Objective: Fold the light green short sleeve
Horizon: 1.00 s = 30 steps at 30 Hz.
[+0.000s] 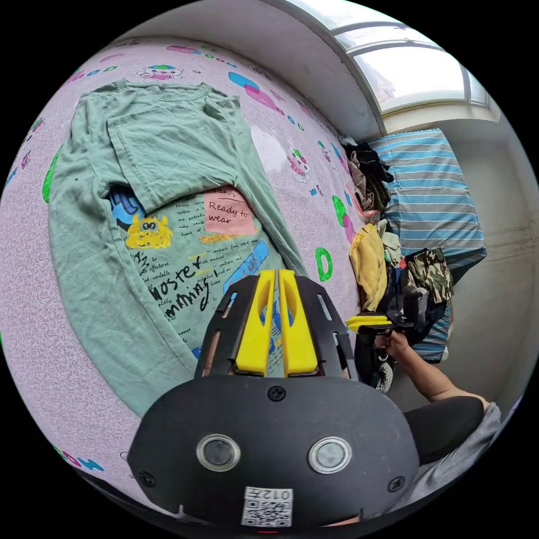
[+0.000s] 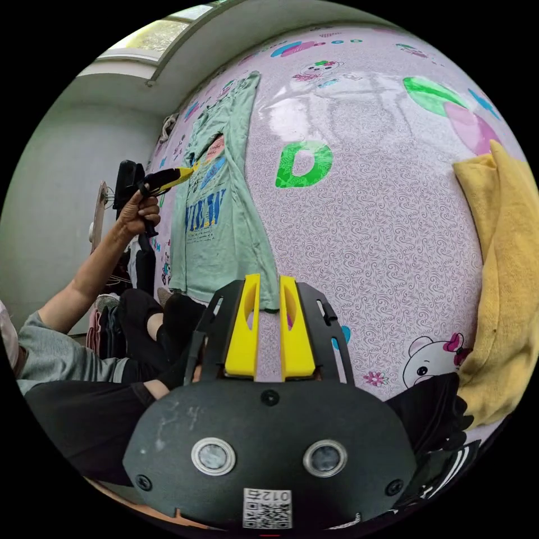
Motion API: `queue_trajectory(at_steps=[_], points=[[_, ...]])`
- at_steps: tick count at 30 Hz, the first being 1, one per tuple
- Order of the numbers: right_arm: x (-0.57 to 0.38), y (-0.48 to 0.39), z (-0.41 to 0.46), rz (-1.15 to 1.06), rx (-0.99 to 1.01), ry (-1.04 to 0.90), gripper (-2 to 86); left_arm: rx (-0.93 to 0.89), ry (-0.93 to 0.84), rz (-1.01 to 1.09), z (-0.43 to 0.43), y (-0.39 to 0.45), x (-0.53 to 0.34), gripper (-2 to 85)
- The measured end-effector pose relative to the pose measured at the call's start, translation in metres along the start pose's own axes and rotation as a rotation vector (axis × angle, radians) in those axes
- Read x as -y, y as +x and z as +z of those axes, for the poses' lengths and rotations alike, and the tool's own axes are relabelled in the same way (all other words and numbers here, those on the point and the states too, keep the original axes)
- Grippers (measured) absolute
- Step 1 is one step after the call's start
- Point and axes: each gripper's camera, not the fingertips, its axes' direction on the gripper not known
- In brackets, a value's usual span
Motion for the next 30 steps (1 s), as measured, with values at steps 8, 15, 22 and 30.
queue_trajectory(at_steps=[8, 15, 22, 30], points=[[-0.049, 0.012, -0.003, 0.021, 0.063, -0.027, 1.8, -0.041, -0.041, -0.092, 0.031, -0.023, 0.032, 1.5], [-0.068, 0.006, -0.049, -0.073, 0.147, -0.058, -0.4, -0.037, -0.036, -0.109, 0.05, -0.035, 0.076, 2.5], [-0.093, -0.007, -0.085, -0.191, 0.26, -0.099, -0.6, -0.008, -0.06, -0.117, 0.073, -0.046, 0.103, 2.6], [-0.098, -0.015, -0.107, -0.283, 0.349, -0.138, -0.6, -0.011, -0.035, -0.102, 0.089, -0.057, 0.114, 1.1]])
